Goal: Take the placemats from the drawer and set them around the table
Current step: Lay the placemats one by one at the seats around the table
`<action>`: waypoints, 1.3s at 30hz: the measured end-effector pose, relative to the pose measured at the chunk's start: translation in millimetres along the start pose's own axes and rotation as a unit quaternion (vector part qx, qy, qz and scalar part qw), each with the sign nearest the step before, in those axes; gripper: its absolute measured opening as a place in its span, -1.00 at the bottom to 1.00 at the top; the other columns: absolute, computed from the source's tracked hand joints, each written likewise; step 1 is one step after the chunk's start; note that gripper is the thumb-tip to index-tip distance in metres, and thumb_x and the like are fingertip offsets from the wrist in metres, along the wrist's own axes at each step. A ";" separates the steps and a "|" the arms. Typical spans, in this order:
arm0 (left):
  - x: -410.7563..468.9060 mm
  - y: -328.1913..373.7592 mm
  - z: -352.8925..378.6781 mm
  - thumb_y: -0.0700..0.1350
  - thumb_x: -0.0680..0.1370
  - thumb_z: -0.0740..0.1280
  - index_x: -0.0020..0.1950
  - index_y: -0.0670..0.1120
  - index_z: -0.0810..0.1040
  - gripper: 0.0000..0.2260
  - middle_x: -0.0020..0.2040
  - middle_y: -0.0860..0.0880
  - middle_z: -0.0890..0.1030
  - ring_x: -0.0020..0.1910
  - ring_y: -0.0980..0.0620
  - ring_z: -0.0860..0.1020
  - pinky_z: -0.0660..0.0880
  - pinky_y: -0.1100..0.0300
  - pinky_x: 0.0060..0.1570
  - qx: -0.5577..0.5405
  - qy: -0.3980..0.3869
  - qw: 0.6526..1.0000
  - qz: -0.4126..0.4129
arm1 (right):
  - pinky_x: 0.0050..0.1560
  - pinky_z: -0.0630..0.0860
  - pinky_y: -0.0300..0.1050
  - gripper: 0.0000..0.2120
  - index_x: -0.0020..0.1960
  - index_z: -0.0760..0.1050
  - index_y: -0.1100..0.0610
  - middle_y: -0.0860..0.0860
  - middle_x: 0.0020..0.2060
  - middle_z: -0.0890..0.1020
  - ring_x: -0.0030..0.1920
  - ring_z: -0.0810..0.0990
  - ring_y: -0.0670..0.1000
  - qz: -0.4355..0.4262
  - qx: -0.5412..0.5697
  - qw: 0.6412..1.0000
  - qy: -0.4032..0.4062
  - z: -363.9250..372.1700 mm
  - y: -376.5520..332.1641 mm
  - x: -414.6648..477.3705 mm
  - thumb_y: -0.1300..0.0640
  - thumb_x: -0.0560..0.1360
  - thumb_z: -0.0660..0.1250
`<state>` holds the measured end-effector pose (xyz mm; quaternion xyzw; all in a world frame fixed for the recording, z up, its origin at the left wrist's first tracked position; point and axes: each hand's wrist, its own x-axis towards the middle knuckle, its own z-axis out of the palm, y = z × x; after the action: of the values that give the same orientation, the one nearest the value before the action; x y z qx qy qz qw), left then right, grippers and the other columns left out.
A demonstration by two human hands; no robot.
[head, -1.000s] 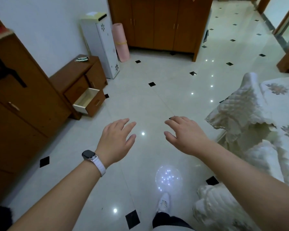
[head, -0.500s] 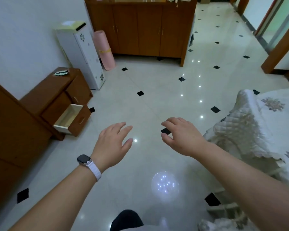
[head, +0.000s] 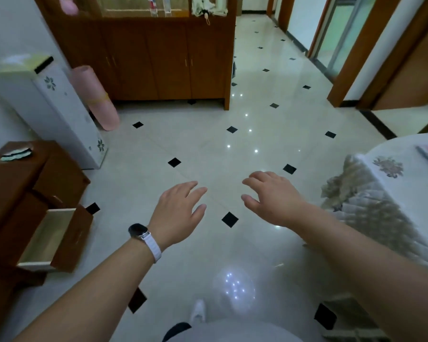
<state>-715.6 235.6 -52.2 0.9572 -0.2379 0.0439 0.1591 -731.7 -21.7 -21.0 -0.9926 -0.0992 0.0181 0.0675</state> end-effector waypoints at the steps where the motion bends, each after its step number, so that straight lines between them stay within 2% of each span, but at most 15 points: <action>1: 15.4 -8.6 -2.2 0.00 0.59 0.31 0.40 -0.04 0.50 -0.62 0.40 -0.10 0.48 0.37 -0.13 0.43 0.32 -0.05 0.31 -0.004 -0.002 1.000 0.014 | 0.31 0.29 -0.02 -0.53 0.42 0.38 0.00 -0.04 0.37 0.43 0.36 0.35 0.05 0.010 0.000 1.000 0.006 -2.0 -1.4 11.6 -0.17 0.59 0.12; 4: 60.5 -29.1 -5.5 0.06 0.57 0.29 0.37 -0.04 0.53 -0.61 0.36 -0.11 0.51 0.34 -0.14 0.46 0.34 -0.04 0.28 -0.009 -0.008 0.998 0.058 | 0.32 0.31 0.01 -0.54 0.41 0.39 0.01 -0.04 0.35 0.45 0.34 0.37 0.05 0.044 0.003 0.999 0.024 -6.6 0.7 41.0 -0.16 0.59 0.13; 10: 147.2 -48.8 1.2 0.15 0.55 0.14 0.34 -0.06 0.54 -0.53 0.30 -0.12 0.55 0.30 -0.14 0.48 0.37 -0.07 0.27 -0.016 -0.031 0.995 0.096 | 0.34 0.29 -0.01 -0.52 0.44 0.35 0.00 -0.03 0.38 0.42 0.38 0.33 0.04 0.100 0.003 0.995 0.026 -7.1 33.2 83.2 -0.16 0.60 0.10; 16: 240.8 -43.6 33.3 0.12 0.56 0.17 0.35 -0.07 0.53 -0.55 0.33 -0.15 0.53 0.31 -0.16 0.48 0.38 -0.09 0.28 -0.013 -0.052 0.991 0.126 | 0.33 0.29 0.00 -0.54 0.43 0.37 0.02 0.00 0.40 0.41 0.38 0.33 0.07 0.149 0.022 0.988 0.031 5.3 100.9 128.2 -0.15 0.60 0.13; 23: 371.4 -8.6 70.9 0.07 0.57 0.24 0.36 -0.05 0.52 -0.60 0.34 -0.12 0.52 0.33 -0.13 0.46 0.32 -0.06 0.30 0.014 -0.066 0.989 0.133 | 0.37 0.24 0.01 -0.53 0.44 0.35 0.02 0.02 0.44 0.37 0.43 0.28 0.07 0.171 0.071 0.982 0.036 14.5 208.2 203.8 -0.15 0.60 0.12; 30: 502.6 58.2 84.9 0.07 0.56 0.22 0.36 -0.04 0.52 -0.59 0.35 -0.11 0.52 0.33 -0.13 0.46 0.31 -0.06 0.32 0.015 -0.045 0.985 0.166 | 0.32 0.29 0.02 -0.54 0.42 0.38 0.02 0.01 0.41 0.40 0.40 0.31 0.08 0.193 0.064 0.977 0.062 -26.1 325.2 254.1 -0.14 0.59 0.14; 39: 620.0 109.9 112.5 0.09 0.58 0.21 0.39 -0.01 0.49 -0.59 0.37 -0.09 0.51 0.35 -0.10 0.43 0.30 -0.05 0.33 0.020 -0.060 0.971 0.232 | 0.32 0.29 0.00 -0.55 0.42 0.39 0.03 0.00 0.39 0.42 0.38 0.32 0.07 0.264 0.055 0.960 0.074 -51.0 418.6 278.1 -0.12 0.59 0.15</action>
<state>-218.8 -166.6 -28.4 0.8796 -0.4618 0.0270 0.1110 -375.3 -379.4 -34.3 -0.9768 0.1724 -0.0332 0.1223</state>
